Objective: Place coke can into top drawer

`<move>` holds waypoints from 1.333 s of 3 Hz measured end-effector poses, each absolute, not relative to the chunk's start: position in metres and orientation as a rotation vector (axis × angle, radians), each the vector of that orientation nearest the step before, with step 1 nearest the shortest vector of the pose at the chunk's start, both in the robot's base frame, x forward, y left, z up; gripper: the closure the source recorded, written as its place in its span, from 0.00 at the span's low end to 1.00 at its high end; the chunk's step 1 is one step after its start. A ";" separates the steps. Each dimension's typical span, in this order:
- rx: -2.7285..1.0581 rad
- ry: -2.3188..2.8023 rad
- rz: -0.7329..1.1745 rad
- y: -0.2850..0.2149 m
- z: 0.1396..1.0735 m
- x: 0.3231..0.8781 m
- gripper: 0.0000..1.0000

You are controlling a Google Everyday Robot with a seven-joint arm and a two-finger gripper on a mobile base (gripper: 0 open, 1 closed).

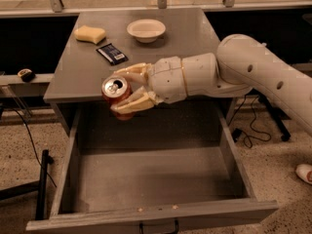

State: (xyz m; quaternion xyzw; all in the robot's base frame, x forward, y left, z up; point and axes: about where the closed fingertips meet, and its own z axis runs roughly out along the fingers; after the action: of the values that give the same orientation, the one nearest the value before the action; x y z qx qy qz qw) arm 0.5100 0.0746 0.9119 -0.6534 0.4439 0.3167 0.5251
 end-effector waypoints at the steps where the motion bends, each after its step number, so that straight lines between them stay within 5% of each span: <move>1: -1.584 1.091 0.770 0.075 0.895 0.504 1.00; 4: -1.578 1.455 0.644 -0.013 0.741 0.555 1.00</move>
Offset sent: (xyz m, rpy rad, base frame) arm 0.0387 -0.0661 -0.1257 -0.2380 0.1619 -0.1465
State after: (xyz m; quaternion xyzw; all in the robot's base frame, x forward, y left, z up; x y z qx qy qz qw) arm 0.5551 -0.0126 0.7408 -0.6341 0.5845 0.2586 0.4352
